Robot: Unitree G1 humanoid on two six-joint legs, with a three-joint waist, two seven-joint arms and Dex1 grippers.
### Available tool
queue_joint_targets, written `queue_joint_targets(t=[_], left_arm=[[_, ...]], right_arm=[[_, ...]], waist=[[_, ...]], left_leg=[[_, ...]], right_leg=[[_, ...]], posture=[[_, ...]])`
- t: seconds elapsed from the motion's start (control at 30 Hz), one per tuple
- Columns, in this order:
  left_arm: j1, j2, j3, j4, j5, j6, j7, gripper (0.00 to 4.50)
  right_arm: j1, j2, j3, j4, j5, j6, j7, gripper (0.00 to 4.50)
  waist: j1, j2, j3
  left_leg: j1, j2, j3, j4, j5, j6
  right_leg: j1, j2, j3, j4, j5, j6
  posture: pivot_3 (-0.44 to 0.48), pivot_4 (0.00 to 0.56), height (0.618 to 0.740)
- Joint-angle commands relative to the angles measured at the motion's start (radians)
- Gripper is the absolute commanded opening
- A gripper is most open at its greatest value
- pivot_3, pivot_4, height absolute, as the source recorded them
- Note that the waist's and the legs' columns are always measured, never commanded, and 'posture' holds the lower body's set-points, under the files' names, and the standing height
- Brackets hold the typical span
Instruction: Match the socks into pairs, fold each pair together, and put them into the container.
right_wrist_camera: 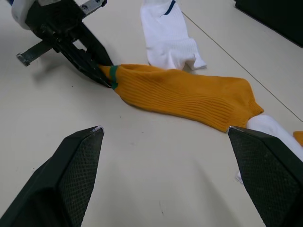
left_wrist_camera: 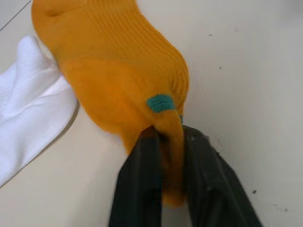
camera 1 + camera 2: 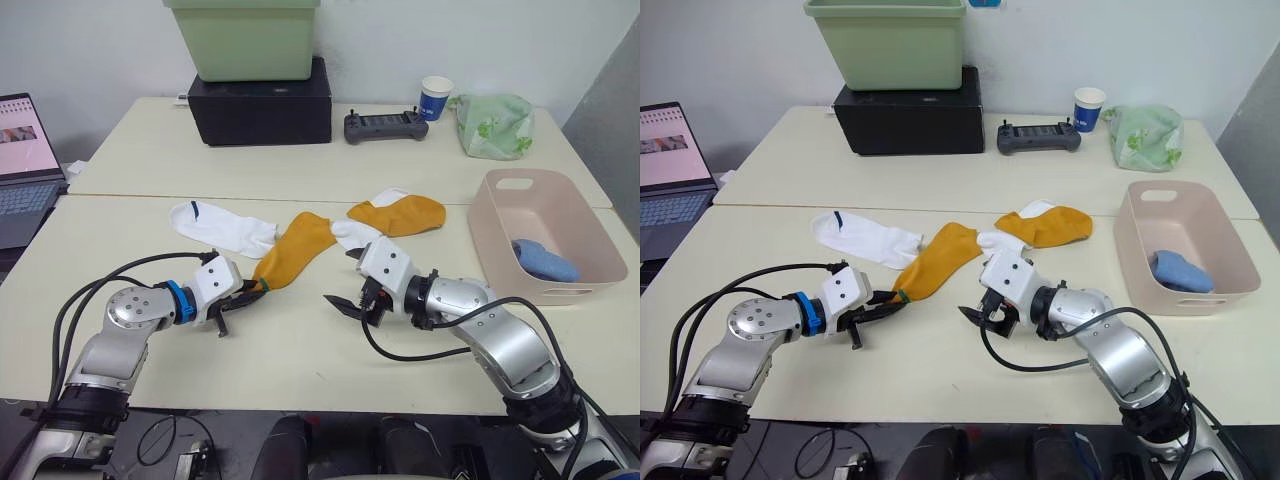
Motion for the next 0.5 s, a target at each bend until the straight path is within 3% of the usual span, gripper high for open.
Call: queue_joint_targets(t=[0.03, 0.23, 0.5], left_arm=[[0.039, 0.041, -0.004, -0.042, -0.027, 0.019, -0.067, 0.02], [0.190, 0.134, 0.045, -0.197, -0.150, 0.093, -0.191, 0.02], [0.290, 0.159, 0.070, -0.287, -0.170, 0.130, -0.167, 0.02]], right_arm=[[-0.057, 0.049, -0.029, 0.053, -0.015, -0.019, -0.045, 4.50], [-0.110, 0.139, 0.004, 0.158, -0.024, -0.024, -0.069, 4.50], [-0.139, 0.266, 0.061, 0.367, -0.065, -0.066, -0.096, 4.50]], waist=[[-0.006, 0.000, 0.000], [-0.024, 0.000, 0.000], [-0.024, 0.001, 0.000]], left_leg=[[0.000, 0.000, 0.000, 0.000, 0.000, 0.000], [0.000, 0.001, 0.001, -0.001, 0.000, 0.000], [0.000, 0.001, 0.001, -0.001, 0.000, 0.000]], right_leg=[[0.000, 0.000, 0.001, 0.000, 0.000, 0.000], [-0.001, 0.000, 0.001, -0.001, 0.000, 0.000], [-0.001, 0.000, 0.001, 0.001, 0.000, 0.000]], posture=[[0.000, 0.150, 0.720], [0.000, 0.150, 0.720], [0.000, 0.150, 0.720]])
